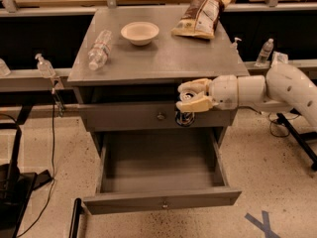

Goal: Pick pepsi can from middle drawer and place on counter

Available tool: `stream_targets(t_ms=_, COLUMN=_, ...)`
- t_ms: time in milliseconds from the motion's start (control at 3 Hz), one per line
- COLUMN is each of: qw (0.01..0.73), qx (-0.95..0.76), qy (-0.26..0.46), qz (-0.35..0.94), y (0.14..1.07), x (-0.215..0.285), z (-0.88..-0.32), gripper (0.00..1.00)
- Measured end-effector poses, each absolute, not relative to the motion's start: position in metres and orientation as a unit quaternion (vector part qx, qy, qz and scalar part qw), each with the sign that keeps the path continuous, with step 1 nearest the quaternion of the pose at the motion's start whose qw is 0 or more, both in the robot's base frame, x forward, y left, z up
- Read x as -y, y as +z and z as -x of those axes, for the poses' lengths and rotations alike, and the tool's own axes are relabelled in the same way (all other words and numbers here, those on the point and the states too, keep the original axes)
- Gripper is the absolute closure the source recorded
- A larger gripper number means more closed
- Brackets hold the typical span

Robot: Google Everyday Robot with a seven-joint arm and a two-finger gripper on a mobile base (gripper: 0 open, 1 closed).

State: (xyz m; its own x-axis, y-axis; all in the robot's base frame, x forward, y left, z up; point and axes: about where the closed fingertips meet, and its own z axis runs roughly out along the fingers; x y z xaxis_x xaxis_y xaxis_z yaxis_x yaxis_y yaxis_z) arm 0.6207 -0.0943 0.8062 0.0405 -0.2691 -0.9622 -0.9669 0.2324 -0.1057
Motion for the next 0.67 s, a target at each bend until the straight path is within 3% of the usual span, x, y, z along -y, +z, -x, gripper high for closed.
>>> stream_targets(t_ms=667, qw=0.468, qx=-0.58, qy=0.404, qz=0.53, y=0.871, x=0.096, z=-0.626, gripper=1.0)
